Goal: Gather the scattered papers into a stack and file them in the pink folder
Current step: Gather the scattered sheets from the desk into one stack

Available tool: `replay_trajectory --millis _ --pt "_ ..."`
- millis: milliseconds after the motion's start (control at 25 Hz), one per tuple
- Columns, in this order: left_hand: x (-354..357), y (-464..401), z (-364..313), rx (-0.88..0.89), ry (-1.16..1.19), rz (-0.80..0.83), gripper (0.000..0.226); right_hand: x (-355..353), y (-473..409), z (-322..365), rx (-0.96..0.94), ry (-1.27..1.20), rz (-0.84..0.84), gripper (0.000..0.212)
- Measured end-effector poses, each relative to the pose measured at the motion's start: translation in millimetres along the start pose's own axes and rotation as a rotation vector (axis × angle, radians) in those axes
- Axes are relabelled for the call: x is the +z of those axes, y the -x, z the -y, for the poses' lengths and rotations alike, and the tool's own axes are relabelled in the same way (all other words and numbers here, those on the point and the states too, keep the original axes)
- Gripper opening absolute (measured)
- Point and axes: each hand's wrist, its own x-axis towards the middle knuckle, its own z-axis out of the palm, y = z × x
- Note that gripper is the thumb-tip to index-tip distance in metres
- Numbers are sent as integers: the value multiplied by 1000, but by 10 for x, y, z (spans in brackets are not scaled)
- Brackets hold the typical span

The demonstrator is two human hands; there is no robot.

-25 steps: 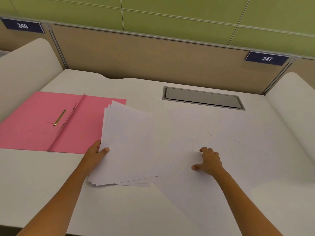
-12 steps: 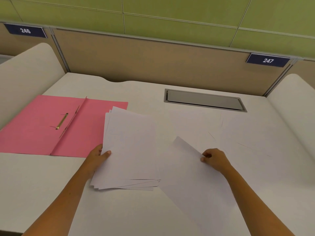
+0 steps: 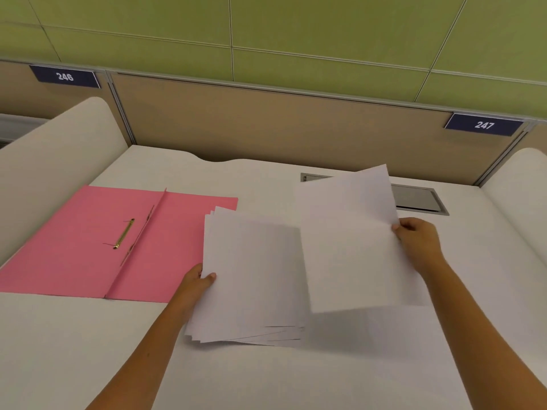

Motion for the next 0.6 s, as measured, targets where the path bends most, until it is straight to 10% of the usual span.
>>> replay_trajectory --millis 160,360,600 --pt "117 -107 -154 -27 14 22 24 983 162 80 12 39 107 23" --pt "51 -483 15 -141 100 66 74 1899 588 142 6 55 218 30" --pt "128 -385 -92 19 -54 55 25 2155 666 121 5 28 195 33"
